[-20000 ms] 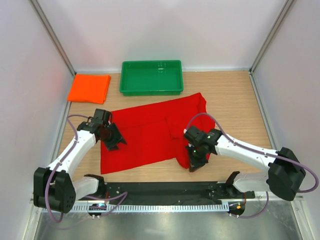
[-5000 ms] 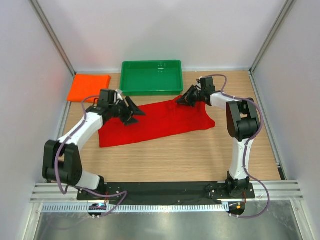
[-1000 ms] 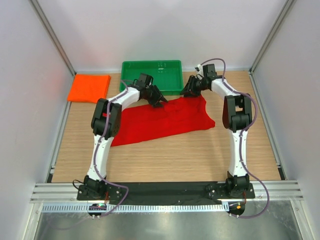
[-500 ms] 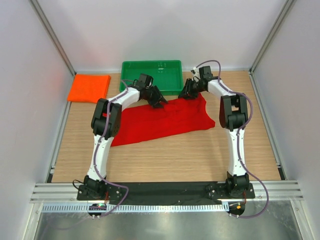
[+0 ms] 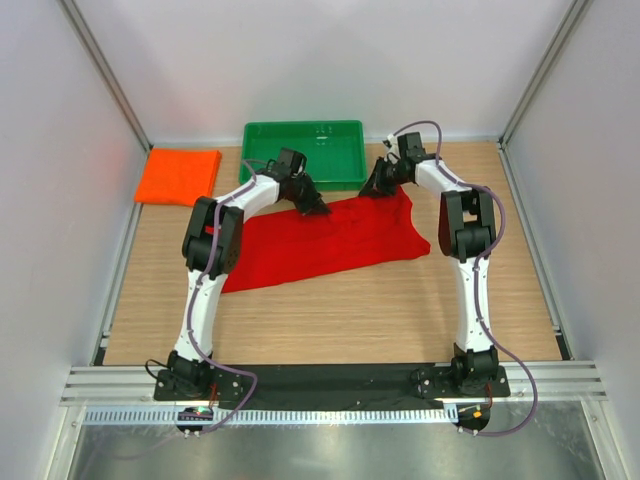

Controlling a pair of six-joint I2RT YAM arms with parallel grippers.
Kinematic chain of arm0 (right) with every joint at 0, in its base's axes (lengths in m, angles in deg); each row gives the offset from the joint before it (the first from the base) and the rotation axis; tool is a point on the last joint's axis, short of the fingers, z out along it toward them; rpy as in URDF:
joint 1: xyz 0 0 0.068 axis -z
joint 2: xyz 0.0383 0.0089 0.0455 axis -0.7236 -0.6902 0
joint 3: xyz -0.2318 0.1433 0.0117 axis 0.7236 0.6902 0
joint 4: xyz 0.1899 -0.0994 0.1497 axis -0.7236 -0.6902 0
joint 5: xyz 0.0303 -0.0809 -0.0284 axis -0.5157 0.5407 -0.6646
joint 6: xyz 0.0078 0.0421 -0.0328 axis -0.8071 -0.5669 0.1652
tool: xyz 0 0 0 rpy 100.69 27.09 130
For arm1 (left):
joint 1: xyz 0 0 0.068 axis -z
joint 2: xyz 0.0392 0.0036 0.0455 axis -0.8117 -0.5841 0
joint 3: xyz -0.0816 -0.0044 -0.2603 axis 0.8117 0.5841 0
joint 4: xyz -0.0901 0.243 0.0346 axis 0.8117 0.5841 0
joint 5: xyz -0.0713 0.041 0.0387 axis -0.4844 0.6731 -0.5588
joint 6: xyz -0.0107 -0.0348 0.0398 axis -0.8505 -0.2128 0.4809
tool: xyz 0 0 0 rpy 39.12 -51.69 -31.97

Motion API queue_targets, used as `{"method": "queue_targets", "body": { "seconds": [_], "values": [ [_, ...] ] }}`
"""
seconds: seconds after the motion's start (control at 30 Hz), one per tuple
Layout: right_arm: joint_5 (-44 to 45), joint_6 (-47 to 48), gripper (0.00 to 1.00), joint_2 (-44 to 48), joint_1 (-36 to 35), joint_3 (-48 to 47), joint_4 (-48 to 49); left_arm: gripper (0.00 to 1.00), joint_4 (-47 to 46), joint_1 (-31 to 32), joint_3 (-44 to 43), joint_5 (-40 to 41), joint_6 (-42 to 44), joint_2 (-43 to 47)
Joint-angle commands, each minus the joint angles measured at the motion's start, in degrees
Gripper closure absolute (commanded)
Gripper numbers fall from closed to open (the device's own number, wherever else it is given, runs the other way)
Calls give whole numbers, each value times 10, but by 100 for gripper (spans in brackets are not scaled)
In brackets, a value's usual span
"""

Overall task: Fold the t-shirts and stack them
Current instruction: Fold the tshirt

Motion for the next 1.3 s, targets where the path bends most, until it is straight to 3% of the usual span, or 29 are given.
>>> {"method": "queue_targets", "body": {
  "seconds": [0.0,0.23,0.47,1.1,1.27],
  "values": [
    [49,-18,99,33,-2,16,32,100,10,0,11,25,6,42],
    [108,-45,99,79,2,83,96,100,22,0,65,83,-15,103],
    [154,-53,99,115,11,127,128,100,22,0,55,60,-22,86],
    [130,-53,99,123,22,128,143,96,46,-3,0,45,-19,31],
    [111,-42,88,110,22,105,108,93,73,-6,-10,45,-10,18]
  ]
}}
